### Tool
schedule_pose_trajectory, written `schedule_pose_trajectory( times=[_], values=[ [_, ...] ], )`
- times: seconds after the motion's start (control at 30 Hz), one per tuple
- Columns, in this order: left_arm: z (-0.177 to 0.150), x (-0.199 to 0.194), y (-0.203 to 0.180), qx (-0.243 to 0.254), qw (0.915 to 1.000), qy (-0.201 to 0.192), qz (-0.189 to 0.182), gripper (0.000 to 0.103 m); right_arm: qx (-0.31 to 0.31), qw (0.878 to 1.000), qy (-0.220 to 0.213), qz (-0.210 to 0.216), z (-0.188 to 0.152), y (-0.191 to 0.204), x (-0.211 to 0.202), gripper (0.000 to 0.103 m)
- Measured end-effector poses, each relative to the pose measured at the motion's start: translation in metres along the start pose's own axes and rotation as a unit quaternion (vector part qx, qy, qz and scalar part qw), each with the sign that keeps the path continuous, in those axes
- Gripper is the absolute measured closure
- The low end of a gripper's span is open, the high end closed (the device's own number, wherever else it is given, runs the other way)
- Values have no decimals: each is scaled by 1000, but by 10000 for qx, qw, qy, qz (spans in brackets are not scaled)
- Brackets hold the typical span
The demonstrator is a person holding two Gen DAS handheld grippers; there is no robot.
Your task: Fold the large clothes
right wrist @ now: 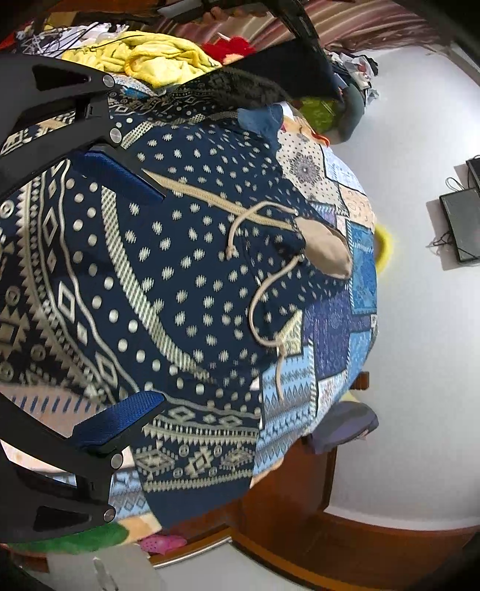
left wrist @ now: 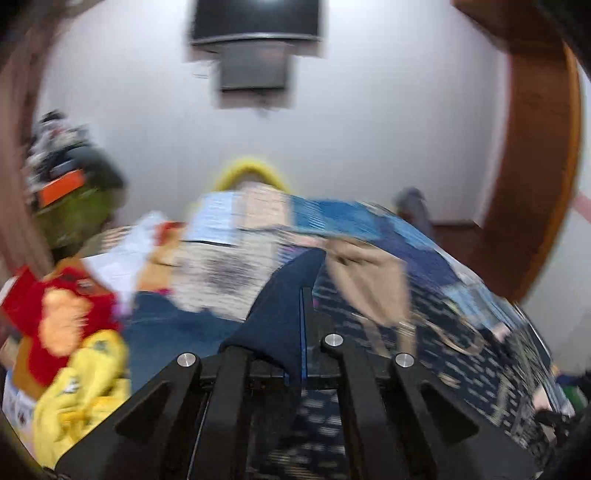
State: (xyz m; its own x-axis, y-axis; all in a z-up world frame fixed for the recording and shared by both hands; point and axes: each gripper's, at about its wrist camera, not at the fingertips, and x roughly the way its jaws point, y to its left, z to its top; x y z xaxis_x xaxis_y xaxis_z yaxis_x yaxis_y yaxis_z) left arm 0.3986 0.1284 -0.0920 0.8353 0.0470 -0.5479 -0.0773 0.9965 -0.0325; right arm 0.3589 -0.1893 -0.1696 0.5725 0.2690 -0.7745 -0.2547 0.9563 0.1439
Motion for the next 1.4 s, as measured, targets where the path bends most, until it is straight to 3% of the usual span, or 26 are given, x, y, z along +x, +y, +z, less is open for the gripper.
schedule_pose_trajectory(
  times=[0.13, 0.27, 0.43, 0.5, 0.57, 0.6, 0.67, 0.73, 0.83, 0.9, 0.97, 1.13, 1.4],
  values=[
    [-36, 34, -79, 585, 9946, 648, -552, 101, -25, 9999, 32, -133, -3, -15, -6, 3],
    [-83, 63, -121, 799, 9818, 1433, -955, 101, -41, 9997, 111, -233, -9, -27, -8, 3],
    [-127, 82, -145, 844, 9674, 2125, -1086, 101, -82, 9992, 202, -349, -18, -37, -10, 3],
    [-132, 81, -144, 785, 9648, 2237, -1142, 101, -96, 9990, 241, -359, -20, -39, -10, 3],
    [-131, 72, -141, 736, 9622, 2321, -1217, 94, -161, 9987, 286, -379, -21, -37, -11, 3],
    [-129, 68, -138, 717, 9604, 2375, -1268, 90, -189, 9986, 288, -389, -21, -35, -11, 3],
    [-125, 56, -131, 698, 9596, 2416, -1266, 57, -298, 9983, 283, -416, -20, -28, -12, 3],
    [-119, 40, -117, 654, 9644, 2265, -1193, 40, -422, 9980, 266, -397, -15, -17, -13, 3],
    [-106, 14, -86, 622, 9746, 1898, -1016, 38, -607, 9976, 200, -255, -6, 5, -15, 3],
    [-98, 2, -63, 605, 9810, 1685, -742, 30, -818, 9964, 183, -107, 1, 26, -13, 3],
    [-91, -8, -32, 525, 9874, 1442, -382, 14, -1028, 9945, 171, -14, 6, 48, -9, 3],
    [-89, -10, 38, 190, 9901, 1368, 235, 12, -1762, 9834, 184, 396, 17, 125, 16, 3],
    [-112, 1, 104, -280, 9858, 1571, 515, 12, -2287, 9675, 725, 806, 34, 198, 99, 3]
  ],
)
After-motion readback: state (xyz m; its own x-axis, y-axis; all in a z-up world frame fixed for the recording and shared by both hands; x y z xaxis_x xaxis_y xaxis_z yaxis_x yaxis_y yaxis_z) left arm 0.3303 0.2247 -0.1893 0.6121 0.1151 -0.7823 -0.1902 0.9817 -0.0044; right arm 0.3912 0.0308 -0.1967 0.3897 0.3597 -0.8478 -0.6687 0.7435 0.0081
